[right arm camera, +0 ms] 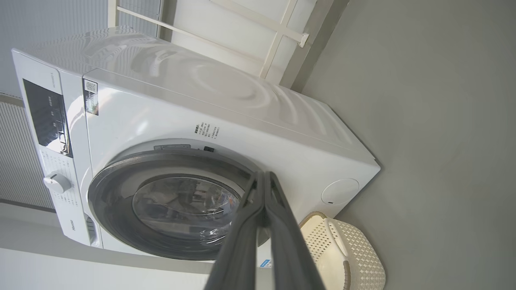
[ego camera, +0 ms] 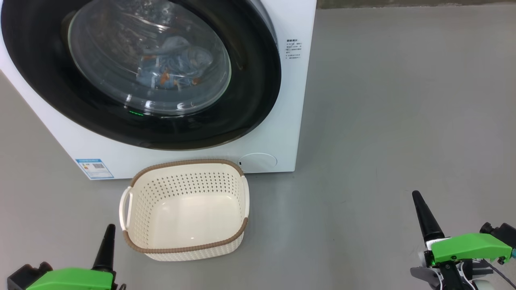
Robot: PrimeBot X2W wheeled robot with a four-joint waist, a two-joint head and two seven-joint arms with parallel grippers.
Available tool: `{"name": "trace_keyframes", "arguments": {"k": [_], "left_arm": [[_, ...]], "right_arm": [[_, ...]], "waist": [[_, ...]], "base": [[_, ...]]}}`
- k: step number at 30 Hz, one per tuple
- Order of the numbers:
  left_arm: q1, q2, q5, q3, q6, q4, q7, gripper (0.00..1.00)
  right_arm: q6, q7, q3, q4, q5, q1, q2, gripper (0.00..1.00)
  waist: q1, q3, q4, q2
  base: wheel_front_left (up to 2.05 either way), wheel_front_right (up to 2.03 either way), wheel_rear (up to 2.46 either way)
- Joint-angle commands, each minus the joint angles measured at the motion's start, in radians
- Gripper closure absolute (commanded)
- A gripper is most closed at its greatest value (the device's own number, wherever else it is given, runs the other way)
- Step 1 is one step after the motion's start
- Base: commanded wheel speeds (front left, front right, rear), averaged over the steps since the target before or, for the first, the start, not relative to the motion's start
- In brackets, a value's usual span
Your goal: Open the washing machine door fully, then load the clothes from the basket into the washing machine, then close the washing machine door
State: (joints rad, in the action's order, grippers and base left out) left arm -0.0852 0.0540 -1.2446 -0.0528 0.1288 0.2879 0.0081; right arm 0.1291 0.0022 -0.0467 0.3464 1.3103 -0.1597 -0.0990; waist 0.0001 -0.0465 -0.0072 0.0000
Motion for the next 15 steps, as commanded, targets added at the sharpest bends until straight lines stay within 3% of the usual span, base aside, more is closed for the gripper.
{"name": "trace_keyframes", "arguments": {"k": [1,15], "left_arm": [[-0.022,0.012,-0.029,-0.03,0.001,-0.029,0.007,1.0],[-0.022,0.006,-0.172,-0.042,0.002,-0.035,0.048,1.0]], "right_arm": [[0.001,0.01,0.007,-0.034,0.02,0.004,-0.002,1.0],[0.001,0.052,-0.023,-0.063,0.139,0.024,0.018,1.0]], "waist": [[0.0,0.002,0.0,0.0],[0.0,0.019,0.003,0.0]], "base": [[0.0,0.0,0.0],[0.0,0.0,0.0]]}}
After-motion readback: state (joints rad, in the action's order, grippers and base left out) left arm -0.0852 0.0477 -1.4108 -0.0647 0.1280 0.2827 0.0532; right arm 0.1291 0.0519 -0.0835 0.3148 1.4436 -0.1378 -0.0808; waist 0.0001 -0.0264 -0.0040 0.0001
